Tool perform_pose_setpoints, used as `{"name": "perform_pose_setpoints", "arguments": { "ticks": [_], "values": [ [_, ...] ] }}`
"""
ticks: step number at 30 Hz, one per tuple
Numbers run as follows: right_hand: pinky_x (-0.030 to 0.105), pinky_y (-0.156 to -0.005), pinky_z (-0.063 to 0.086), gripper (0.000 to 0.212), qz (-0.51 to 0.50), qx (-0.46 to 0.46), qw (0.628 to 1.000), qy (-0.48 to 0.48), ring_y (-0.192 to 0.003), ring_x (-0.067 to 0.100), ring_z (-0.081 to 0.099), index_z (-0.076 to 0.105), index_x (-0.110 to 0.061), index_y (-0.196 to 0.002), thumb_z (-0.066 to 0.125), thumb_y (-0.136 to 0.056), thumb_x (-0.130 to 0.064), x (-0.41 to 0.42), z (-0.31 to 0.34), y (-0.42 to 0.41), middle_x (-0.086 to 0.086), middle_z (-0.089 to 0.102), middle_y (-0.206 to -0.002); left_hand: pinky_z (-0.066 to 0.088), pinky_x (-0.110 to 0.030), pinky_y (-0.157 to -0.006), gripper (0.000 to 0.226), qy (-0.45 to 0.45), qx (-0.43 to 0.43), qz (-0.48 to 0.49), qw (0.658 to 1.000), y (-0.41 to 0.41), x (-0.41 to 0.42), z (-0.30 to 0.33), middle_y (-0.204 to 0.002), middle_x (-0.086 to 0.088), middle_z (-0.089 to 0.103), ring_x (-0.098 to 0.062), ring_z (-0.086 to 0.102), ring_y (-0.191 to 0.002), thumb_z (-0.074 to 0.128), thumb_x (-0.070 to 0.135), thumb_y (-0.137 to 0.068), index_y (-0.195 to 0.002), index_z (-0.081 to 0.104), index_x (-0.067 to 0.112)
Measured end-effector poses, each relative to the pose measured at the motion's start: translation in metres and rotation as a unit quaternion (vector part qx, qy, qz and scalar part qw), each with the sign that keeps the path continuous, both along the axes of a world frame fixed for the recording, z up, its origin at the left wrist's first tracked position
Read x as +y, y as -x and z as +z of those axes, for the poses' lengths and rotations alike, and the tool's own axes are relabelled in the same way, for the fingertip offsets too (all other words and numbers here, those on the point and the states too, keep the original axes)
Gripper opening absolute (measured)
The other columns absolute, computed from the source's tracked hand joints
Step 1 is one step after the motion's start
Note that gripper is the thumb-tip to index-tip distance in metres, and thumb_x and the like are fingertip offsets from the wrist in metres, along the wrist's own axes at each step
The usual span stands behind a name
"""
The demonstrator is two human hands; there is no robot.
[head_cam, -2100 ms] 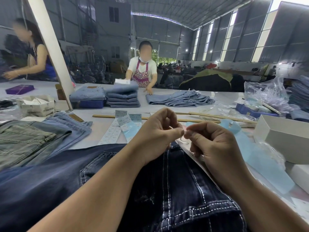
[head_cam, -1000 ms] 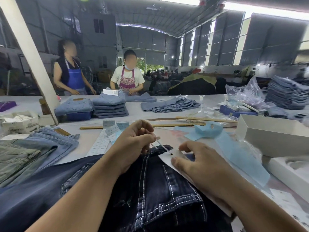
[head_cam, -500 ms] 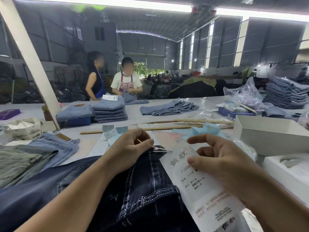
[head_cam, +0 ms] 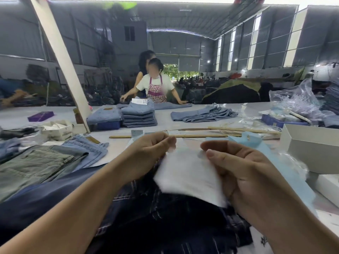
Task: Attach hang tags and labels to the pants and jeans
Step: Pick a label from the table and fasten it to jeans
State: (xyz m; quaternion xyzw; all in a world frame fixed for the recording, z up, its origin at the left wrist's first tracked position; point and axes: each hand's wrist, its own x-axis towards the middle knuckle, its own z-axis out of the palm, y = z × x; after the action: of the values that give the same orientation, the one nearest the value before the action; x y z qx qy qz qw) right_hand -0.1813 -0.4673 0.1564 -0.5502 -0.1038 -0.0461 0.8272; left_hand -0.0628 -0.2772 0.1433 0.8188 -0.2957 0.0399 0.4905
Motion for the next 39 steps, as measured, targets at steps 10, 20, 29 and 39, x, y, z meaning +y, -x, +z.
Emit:
{"name": "perform_pose_setpoints", "arguments": {
  "ticks": [10, 20, 29, 39],
  "values": [
    [0.038, -0.050, 0.051, 0.020, -0.003, -0.170, 0.865, 0.473, -0.045, 0.005, 0.054, 0.067, -0.039, -0.093, 0.064, -0.075, -0.049, 0.044, 0.030, -0.019, -0.007, 0.062, -0.054, 0.041, -0.042, -0.104, 0.066, -0.358, 0.039, 0.186, 0.914, -0.002, 0.081, -0.034, -0.137, 0.001, 0.055, -0.021, 0.051, -0.122, 0.033, 0.077, -0.088, -0.133, 0.053, 0.032],
    [0.019, -0.049, 0.042, 0.010, 0.074, -0.325, 0.660, 0.673, -0.068, 0.004, 0.059, 0.068, -0.026, -0.089, 0.065, -0.084, -0.034, 0.189, 0.057, -0.079, -0.010, 0.065, -0.079, 0.032, -0.044, -0.112, 0.069, -0.429, 0.187, 0.234, 0.852, -0.007, 0.184, -0.033, -0.151, -0.006, 0.043, -0.026, 0.043, -0.135, 0.028, 0.068, -0.093, -0.143, 0.046, 0.024],
    [0.024, -0.046, 0.032, 0.017, 0.177, -0.299, 0.478, 0.807, -0.060, 0.019, 0.049, 0.058, -0.011, -0.076, 0.056, -0.087, -0.024, 0.340, 0.008, -0.149, 0.003, 0.053, -0.068, 0.041, -0.036, -0.101, 0.065, -0.400, 0.278, 0.357, 0.797, -0.035, 0.313, -0.062, -0.141, -0.011, 0.054, -0.028, 0.053, -0.123, 0.041, 0.059, -0.090, -0.135, 0.055, 0.014],
    [0.032, -0.060, 0.038, 0.030, 0.262, -0.248, 0.407, 0.839, -0.061, 0.022, 0.041, 0.046, -0.006, -0.069, 0.044, -0.098, -0.012, 0.477, -0.081, -0.242, 0.008, 0.043, -0.071, 0.045, -0.034, -0.083, 0.053, -0.446, 0.246, 0.443, 0.738, -0.086, 0.381, -0.134, -0.129, -0.005, 0.061, -0.029, 0.060, -0.114, 0.053, 0.053, -0.084, -0.127, 0.060, 0.023]
  ]
}}
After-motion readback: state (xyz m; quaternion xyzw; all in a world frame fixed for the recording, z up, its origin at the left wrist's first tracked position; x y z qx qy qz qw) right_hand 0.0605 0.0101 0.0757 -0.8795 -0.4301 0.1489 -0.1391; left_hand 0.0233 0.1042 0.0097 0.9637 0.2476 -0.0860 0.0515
